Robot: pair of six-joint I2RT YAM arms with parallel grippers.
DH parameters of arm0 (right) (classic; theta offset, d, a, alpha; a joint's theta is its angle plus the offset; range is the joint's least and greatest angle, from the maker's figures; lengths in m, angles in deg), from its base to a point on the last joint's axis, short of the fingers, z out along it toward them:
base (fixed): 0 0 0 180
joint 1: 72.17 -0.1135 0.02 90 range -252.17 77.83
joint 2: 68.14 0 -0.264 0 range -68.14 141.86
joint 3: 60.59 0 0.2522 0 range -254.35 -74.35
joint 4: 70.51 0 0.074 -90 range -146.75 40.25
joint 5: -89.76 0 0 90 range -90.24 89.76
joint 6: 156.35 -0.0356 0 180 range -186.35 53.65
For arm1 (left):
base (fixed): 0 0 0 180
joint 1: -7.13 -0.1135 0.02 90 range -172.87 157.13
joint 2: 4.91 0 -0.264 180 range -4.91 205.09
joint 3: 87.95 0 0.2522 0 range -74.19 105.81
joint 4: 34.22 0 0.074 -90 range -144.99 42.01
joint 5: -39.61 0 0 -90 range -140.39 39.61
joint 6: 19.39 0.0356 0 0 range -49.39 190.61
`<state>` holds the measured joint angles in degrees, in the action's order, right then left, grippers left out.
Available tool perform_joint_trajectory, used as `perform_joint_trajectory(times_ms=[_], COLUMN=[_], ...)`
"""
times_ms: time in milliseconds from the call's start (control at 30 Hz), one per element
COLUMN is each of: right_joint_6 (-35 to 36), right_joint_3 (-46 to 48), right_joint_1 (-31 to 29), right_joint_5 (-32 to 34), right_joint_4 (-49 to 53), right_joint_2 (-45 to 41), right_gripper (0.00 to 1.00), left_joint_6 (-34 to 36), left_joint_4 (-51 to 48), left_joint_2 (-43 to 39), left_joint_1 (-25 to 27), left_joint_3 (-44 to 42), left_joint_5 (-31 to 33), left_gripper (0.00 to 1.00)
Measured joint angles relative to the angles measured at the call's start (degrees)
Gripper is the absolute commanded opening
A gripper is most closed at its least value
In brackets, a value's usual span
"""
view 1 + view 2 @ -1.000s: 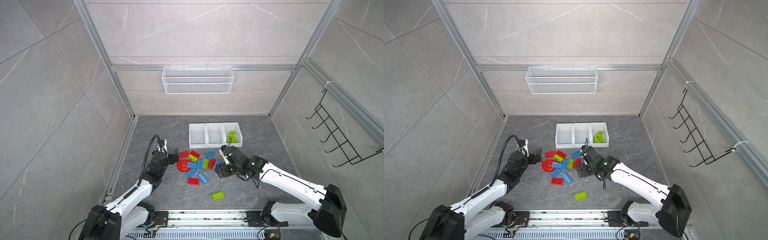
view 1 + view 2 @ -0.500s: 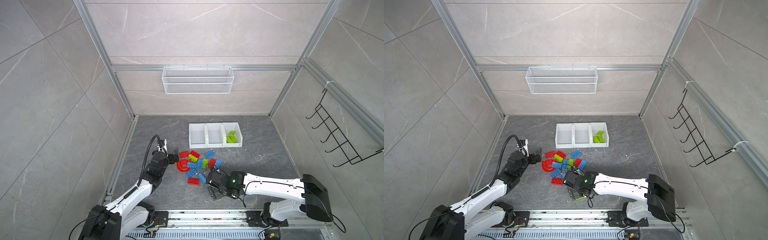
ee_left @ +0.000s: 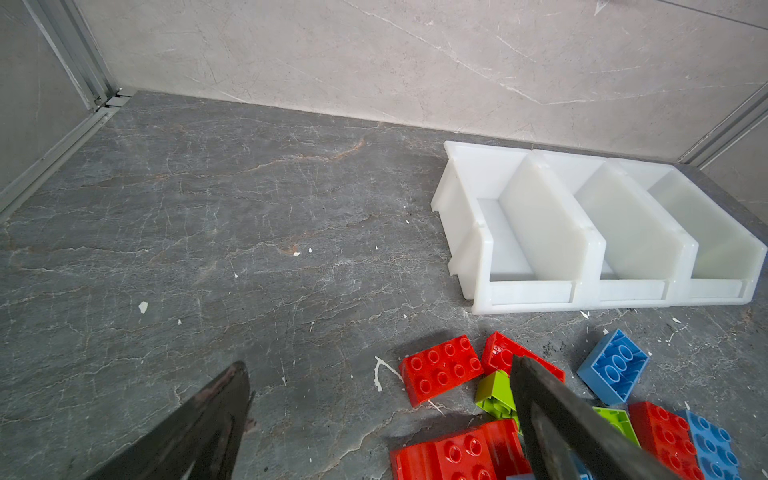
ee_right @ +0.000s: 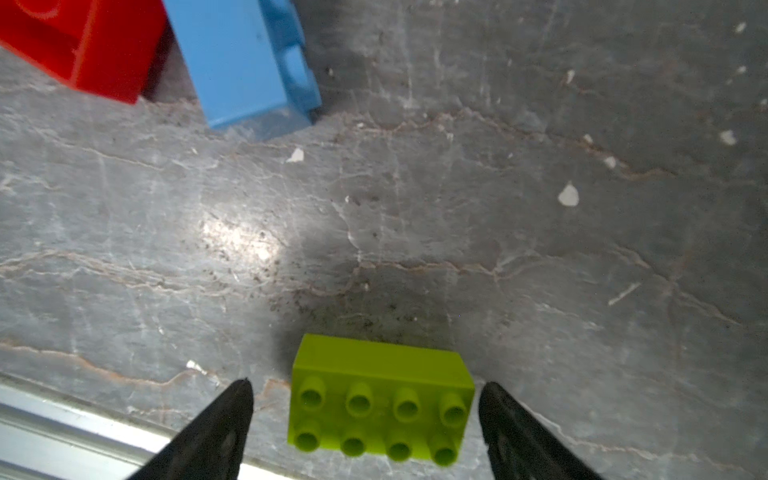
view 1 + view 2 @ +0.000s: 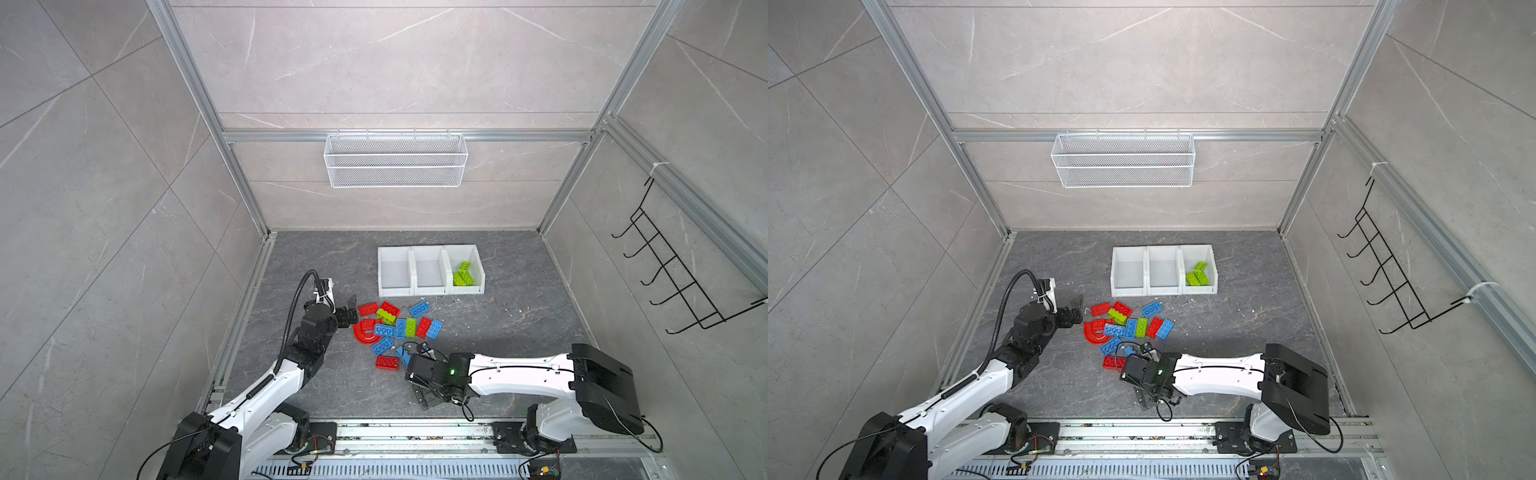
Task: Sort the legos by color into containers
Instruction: 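Move the right gripper to the lime-green brick nearest the robot and grasp, then carry the lime-green brick to the farthest bin compartment and release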
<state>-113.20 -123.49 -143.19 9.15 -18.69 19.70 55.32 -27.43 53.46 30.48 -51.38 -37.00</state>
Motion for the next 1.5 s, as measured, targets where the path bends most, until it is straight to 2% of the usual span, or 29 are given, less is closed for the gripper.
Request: perform_joint_trajectory(times_ms=[267, 800, 1000, 1133, 1367, 1500], right_joint_6=[-0.2, -0.6, 1.0, 6.0, 19.6, 25.5], right_joint_3=[2.0, 4.4, 4.6, 2.6, -8.8, -17.0], right_joint_1=[0.0, 0.0, 1.5, 8.6, 30.2, 42.1], right_joint_5=[0.0, -0.2, 0.4, -0.5, -5.9, -10.8], right_joint_4=[-0.7, -4.5, -4.7, -3.6, -3.5, -5.7], right_joint_2=[0.0, -0.3, -3.8, -7.1, -7.5, -2.3], right_gripper=[0.82, 0.64, 0.58, 0.55, 0.53, 0.52], left_joint_6=[0.0, 0.0, 0.0, 0.0, 0.0, 0.0], left_joint_4=[0.0, 0.0, 0.0, 0.0, 0.0, 0.4], left_joint_2=[0.0, 0.0, 0.2, 0.2, 0.2, 1.0], left_joint_1=[0.0, -0.1, -0.1, -0.1, -0.2, -0.1], left_joint_3=[0.0, 0.0, 0.0, 0.0, 0.0, 0.0], left_joint_5=[0.0, 0.0, 0.0, 0.0, 0.0, 0.2], left_gripper=[1.00, 1.00, 1.00, 1.00, 1.00, 1.00])
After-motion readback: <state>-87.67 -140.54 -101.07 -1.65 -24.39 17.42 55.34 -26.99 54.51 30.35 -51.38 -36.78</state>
